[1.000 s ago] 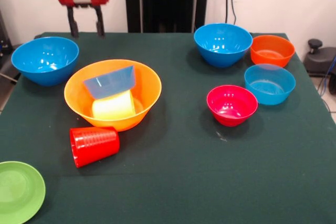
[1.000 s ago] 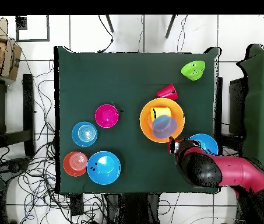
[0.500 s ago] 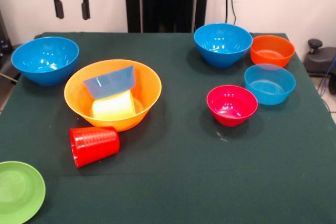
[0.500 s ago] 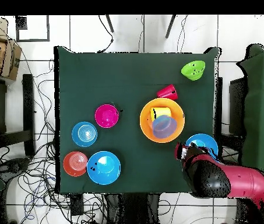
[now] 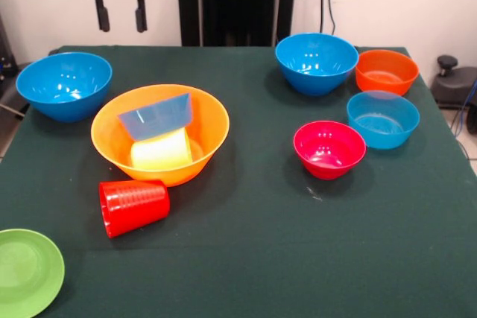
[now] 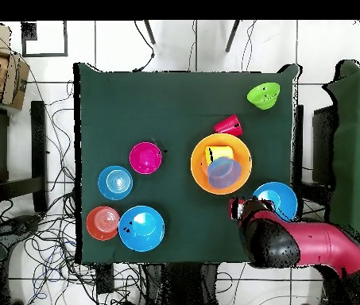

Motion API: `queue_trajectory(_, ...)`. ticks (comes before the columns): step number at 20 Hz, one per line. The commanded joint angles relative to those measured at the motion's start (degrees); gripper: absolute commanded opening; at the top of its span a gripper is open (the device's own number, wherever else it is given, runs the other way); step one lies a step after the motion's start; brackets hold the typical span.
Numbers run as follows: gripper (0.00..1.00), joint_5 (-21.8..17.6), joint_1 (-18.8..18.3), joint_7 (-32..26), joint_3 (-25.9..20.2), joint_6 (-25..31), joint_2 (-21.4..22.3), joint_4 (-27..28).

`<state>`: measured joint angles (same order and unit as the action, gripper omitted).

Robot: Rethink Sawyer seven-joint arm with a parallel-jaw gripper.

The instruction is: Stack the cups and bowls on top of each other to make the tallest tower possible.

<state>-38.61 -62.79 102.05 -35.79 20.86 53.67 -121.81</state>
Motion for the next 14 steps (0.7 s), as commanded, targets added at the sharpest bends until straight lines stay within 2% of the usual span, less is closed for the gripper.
queue_trajectory(1, 1.00, -4.16, -0.61, -2.59, -1.65, -2.89, -6.39, -2.47)
queue_trajectory(4, 1.00, -4.18, -3.53, -6.61, -4.25, -0.84, -8.63, -1.43)
queue_trajectory(14, 1.00, -7.35, -8.20, -13.92, -7.54, 3.84, -13.98, 5.10)
